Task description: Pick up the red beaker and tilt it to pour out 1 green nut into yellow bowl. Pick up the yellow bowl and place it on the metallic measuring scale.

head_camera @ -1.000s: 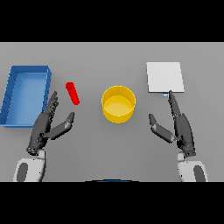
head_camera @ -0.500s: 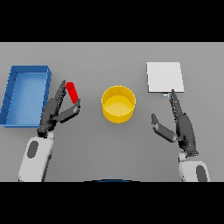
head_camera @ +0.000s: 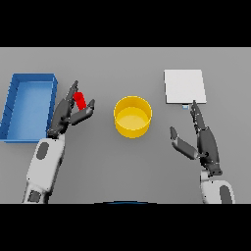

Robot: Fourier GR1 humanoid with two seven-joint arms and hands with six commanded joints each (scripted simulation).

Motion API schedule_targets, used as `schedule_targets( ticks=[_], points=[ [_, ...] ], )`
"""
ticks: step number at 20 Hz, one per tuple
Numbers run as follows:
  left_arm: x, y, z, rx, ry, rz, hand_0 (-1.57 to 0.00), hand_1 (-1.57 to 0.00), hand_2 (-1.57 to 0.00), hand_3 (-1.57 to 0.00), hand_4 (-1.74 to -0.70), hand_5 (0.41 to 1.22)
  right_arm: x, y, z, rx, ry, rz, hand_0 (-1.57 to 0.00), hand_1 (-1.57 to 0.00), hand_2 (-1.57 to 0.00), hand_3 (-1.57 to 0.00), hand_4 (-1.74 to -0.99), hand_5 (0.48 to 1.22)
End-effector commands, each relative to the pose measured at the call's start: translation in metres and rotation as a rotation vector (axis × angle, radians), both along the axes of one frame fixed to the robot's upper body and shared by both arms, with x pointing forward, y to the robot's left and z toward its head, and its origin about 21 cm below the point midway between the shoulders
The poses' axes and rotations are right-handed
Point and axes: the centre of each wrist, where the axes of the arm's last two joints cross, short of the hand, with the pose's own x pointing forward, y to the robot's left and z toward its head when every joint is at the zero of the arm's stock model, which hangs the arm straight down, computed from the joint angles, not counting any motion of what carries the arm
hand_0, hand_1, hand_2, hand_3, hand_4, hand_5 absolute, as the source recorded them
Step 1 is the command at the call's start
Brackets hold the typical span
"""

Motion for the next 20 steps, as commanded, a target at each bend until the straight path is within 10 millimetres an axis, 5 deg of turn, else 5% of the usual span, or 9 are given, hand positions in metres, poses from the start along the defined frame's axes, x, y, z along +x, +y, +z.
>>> schedule_targets(
  ticks=[1, 9, 11, 13, 15, 18, 20],
  points=[
    [0.004, -0.004, 0.002, 0.0, 0.0, -0.005, 0.0, 0.0, 0.0, 0.0, -1.31, 0.704, 0.001, -0.001, 0.001, 0.009, 0.005, -0.001, 0.0, 0.0, 0.0, 0.0, -1.332, 0.685],
    [0.02, -0.009, -0.002, -0.02, -0.031, -0.02, 0.0, 0.0, -0.03, 0.0, -1.39, 0.752, 0.0, -0.003, 0.001, -0.003, 0.006, -0.008, 0.0, 0.0, 0.0, 0.0, -1.295, 0.683],
    [0.022, -0.013, -0.003, -0.051, -0.013, 0.002, -0.25, -0.28, -0.31, -0.22, -1.44, 0.795, 0.002, -0.004, 0.004, -0.006, 0.005, -0.01, 0.0, 0.0, 0.0, 0.0, -1.289, 0.684],
    [0.024, -0.017, -0.005, -0.044, -0.003, 0.042, -0.68, -0.7, -0.71, -0.71, -1.44, 0.949, 0.002, -0.003, 0.002, -0.012, 0.012, -0.001, 0.0, 0.0, 0.0, 0.0, -1.285, 0.683],
    [0.026, -0.023, -0.006, 0.004, -0.034, 0.05, -1.0, -1.01, -1.02, -1.02, -1.44, 1.047, 0.003, -0.003, 0.003, -0.005, 0.006, 0.002, 0.0, 0.0, 0.0, 0.0, -1.287, 0.684],
    [0.026, -0.023, -0.009, -0.006, -0.055, 0.045, -1.28, -1.29, -1.29, -1.29, -1.45, 1.132, 0.005, 0.001, 0.002, 0.001, 0.003, 0.006, 0.0, 0.0, 0.0, 0.0, -1.293, 0.682],
    [0.027, -0.026, -0.007, -0.012, -0.087, 0.055, -1.38, -1.39, -1.39, -1.39, -1.55, 1.129, 0.006, 0.002, 0.001, 0.009, 0.008, 0.013, 0.0, 0.0, 0.0, 0.0, -1.303, 0.682]
  ],
)
